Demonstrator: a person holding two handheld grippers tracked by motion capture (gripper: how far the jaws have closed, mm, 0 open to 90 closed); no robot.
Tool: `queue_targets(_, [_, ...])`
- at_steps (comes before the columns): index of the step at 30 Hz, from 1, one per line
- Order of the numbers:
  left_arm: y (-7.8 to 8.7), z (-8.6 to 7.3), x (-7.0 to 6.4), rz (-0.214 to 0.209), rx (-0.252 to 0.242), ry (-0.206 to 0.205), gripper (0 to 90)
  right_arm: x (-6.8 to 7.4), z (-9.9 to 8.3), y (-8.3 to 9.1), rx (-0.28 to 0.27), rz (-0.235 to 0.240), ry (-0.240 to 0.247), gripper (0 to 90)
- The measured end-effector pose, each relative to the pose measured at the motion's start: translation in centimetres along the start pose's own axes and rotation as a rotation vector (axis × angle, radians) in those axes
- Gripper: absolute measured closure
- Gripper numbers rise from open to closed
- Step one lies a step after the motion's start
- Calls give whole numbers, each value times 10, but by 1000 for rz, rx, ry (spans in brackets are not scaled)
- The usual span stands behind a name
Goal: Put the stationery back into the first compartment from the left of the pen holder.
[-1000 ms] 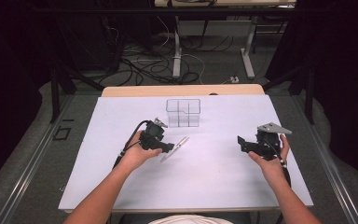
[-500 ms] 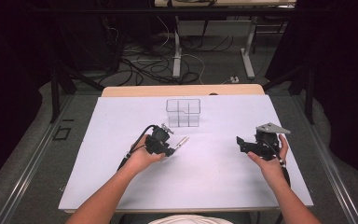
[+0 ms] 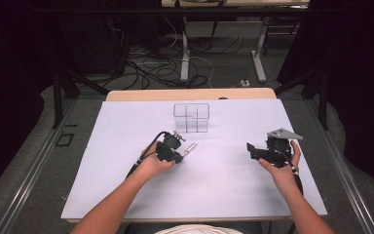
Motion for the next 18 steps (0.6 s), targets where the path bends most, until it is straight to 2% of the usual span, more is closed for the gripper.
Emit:
queue_targets(10, [0, 1, 0, -1, 8, 31, 791, 2, 1, 0, -6, 9, 15, 152])
queue_targets(14, [1, 1, 2, -18, 14, 54, 791, 4, 1, -1, 5, -5, 57, 158])
queue_targets(18, [2, 1, 3, -50, 33, 87, 791, 8, 2, -1, 7, -20, 136, 162])
Point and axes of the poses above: each handheld gripper's, and its own axes: y roughly backward along the jaws, z roughly out of its top, x roughly to its left, the point moved 1 cm from there along -y, roughly forward along the jaws, and after that the axes turned 11 degrees about y, right-handed, at the moved point
